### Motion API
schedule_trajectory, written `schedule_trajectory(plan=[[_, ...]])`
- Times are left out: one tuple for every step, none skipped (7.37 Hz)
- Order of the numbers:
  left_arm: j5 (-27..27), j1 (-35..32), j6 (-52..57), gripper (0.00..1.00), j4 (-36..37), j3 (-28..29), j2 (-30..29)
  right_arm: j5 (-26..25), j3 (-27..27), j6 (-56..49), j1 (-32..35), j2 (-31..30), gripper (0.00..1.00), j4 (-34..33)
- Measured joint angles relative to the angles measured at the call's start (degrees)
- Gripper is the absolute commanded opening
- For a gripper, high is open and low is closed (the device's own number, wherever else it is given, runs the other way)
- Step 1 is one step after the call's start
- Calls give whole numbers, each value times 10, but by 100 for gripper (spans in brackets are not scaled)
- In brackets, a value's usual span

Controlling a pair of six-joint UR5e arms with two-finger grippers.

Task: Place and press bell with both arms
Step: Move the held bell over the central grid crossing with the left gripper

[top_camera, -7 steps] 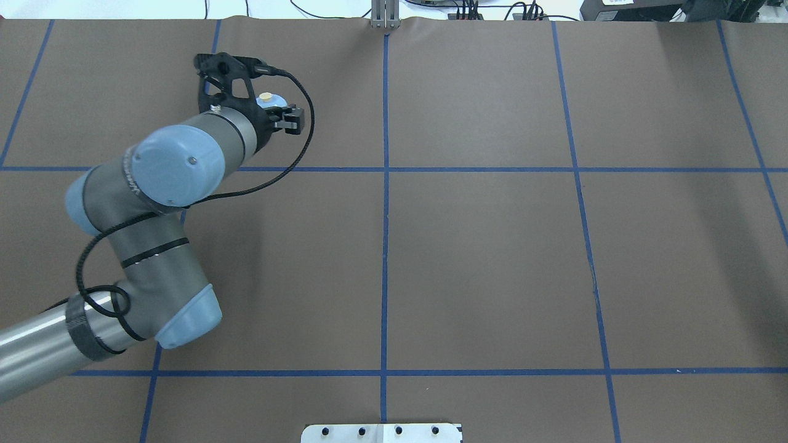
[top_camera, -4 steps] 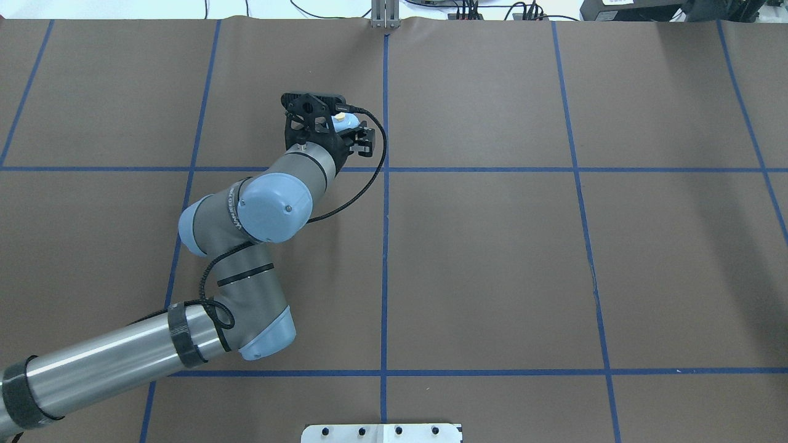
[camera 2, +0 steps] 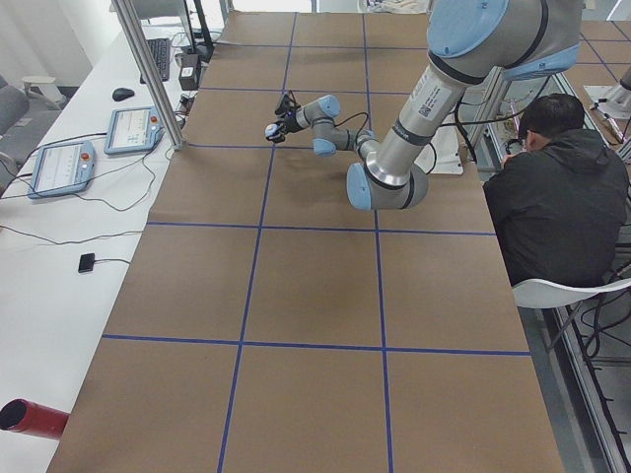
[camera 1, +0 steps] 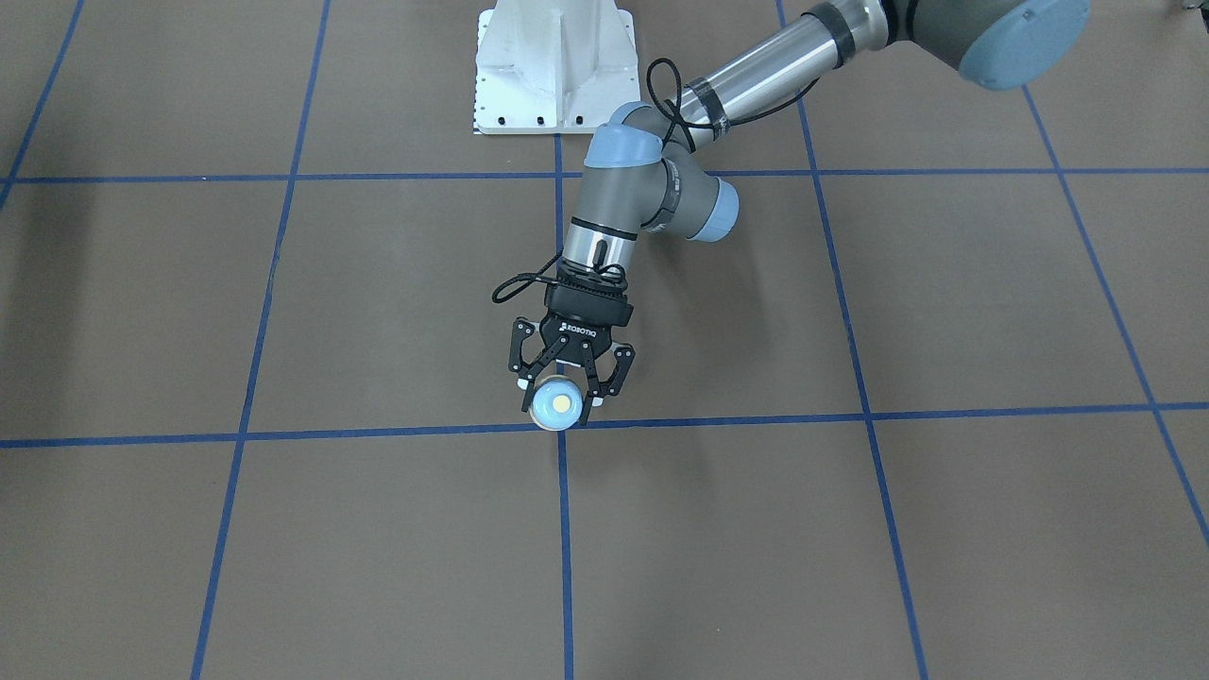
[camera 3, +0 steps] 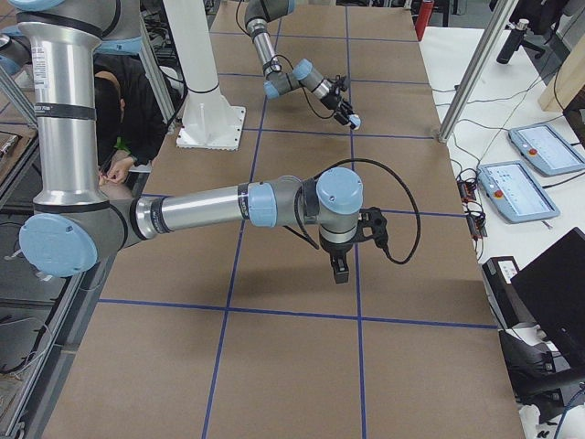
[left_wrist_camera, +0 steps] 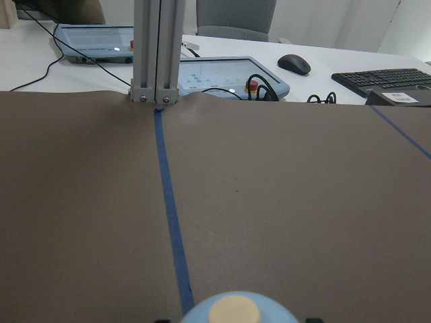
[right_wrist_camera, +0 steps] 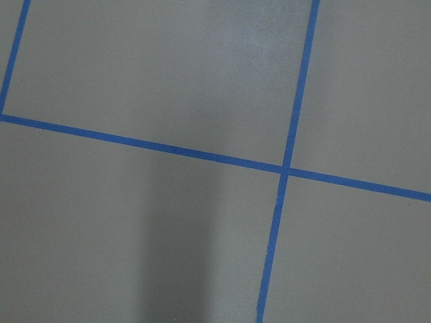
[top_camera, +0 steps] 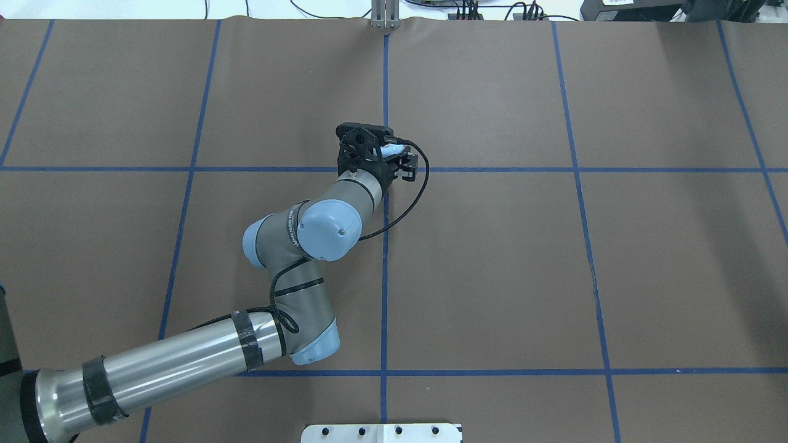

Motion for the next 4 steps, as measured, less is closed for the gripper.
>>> schedule_trajectory(plan=[[0, 2, 1, 0, -2, 12, -3, 5, 0, 0, 0, -1, 100, 0], [-2, 2, 2, 0, -2, 22, -6, 7, 0, 0, 0, -1, 100, 0], [-3, 3, 2, 0, -3, 31, -7, 8, 0, 0, 0, -2, 100, 0], [-3, 3, 3, 0, -3, 36, -8, 8, 0, 1, 0, -2, 100, 0]])
